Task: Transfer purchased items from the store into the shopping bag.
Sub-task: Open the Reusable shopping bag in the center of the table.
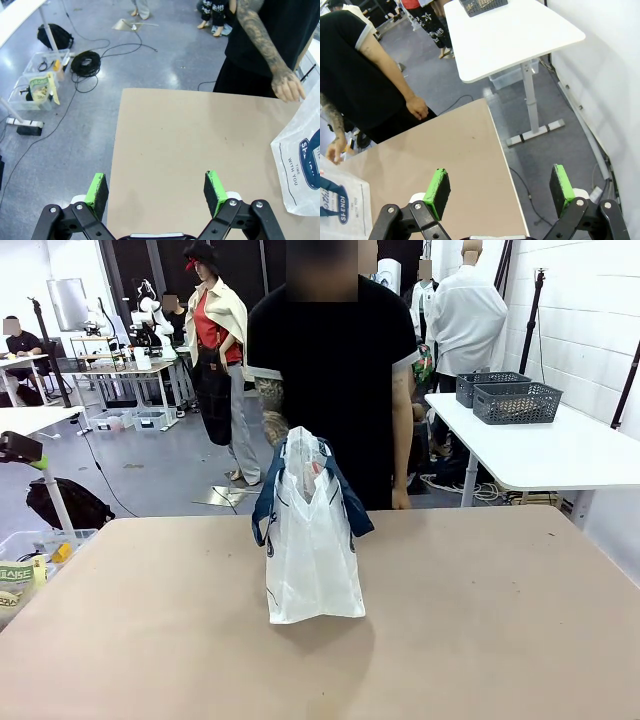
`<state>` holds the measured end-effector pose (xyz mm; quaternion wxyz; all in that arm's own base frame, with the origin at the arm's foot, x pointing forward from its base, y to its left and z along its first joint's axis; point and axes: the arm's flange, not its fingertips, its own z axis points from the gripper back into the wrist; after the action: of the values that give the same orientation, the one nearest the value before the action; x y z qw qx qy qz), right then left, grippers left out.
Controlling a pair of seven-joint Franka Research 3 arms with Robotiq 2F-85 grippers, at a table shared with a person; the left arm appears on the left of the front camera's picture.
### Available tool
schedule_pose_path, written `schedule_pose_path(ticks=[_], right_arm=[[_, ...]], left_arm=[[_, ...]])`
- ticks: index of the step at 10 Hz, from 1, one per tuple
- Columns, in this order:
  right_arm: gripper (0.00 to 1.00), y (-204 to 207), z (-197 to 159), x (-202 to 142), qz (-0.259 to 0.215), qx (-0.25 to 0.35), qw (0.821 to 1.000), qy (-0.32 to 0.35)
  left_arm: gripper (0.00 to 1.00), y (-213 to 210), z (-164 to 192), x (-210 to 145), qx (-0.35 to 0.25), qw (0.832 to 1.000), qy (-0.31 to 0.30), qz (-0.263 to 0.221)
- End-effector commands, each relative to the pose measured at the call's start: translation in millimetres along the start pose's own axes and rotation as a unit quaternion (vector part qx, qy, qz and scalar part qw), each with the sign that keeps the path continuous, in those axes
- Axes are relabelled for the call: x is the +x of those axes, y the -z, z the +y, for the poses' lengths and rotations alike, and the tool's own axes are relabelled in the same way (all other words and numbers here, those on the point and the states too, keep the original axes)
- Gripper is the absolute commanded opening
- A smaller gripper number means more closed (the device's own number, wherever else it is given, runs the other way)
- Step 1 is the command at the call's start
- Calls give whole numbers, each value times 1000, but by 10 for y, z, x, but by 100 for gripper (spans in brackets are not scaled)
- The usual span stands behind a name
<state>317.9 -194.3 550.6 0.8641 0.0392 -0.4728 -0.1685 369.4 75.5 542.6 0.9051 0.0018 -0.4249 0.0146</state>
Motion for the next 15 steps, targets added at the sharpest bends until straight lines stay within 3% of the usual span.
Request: schedule_pose_path(ticks=[1,4,7,11,13,15], right_arm=[[100,-2,13,-9,2,1,1000,10],[100,0,0,0,0,0,1000,0],[100,-339,434,193,-11,-17,999,-49],[100,-619,1781,603,-5,15,982,-189],[100,-430,2699,669,39,42,959,-276],[100,-302,3369,635,88,100,931,-339]], left_arm=[[100,-6,9,6,2,1000,-6,-4],[100,0,0,0,0,1000,0,0],[100,36,-502,350,-43,998,45,-12],[100,140,-1770,1047,-78,985,153,12],[100,360,-2436,1212,-83,980,176,50],[100,578,-2720,1176,-97,981,157,68]])
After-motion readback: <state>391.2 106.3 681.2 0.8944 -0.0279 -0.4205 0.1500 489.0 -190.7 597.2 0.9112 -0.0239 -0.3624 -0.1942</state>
